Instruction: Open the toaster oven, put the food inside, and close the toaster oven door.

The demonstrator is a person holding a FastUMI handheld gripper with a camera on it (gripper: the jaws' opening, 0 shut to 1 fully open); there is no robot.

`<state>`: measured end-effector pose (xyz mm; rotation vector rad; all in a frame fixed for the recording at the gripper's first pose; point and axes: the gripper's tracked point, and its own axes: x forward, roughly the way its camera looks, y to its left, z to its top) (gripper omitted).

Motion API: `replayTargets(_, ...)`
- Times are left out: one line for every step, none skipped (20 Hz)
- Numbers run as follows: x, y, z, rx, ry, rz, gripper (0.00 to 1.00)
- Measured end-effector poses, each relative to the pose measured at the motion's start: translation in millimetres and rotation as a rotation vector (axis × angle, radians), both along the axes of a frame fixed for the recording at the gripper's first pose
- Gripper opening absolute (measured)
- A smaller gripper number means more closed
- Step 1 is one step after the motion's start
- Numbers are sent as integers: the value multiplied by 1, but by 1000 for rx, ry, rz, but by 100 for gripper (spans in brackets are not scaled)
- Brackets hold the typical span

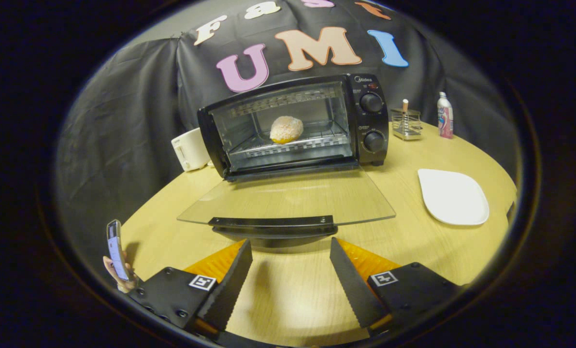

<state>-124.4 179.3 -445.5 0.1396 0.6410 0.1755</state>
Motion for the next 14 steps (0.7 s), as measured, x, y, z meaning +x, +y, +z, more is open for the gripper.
replayTargets(0, 5, 0, 16, 5, 11, 100)
replayTargets(1, 9, -1, 29, 9, 13, 100)
replayTargets(2, 9, 1, 27, 10, 20, 100)
replayTargets(3, 9, 2, 25, 12, 23, 100)
replayTargets(2, 9, 1, 27, 15, 22, 100)
replayTargets(3, 8, 1, 29, 16, 23, 100)
replayTargets(2, 9, 1, 31, 19, 22, 100)
replayTargets(4, 10, 3, 36, 14, 19, 100)
replayTargets(5, 9, 3, 45, 15, 14, 100)
replayTargets(7, 10, 4, 57, 13, 9, 100)
replayTargets(6, 11, 8, 69, 8, 7, 100)
replayTargets(9, 11, 14, 81, -2, 3, 100)
replayTargets(10, 12, 19, 93, -16, 0, 100)
replayTargets(12, 12, 26, 100, -33, 1, 100)
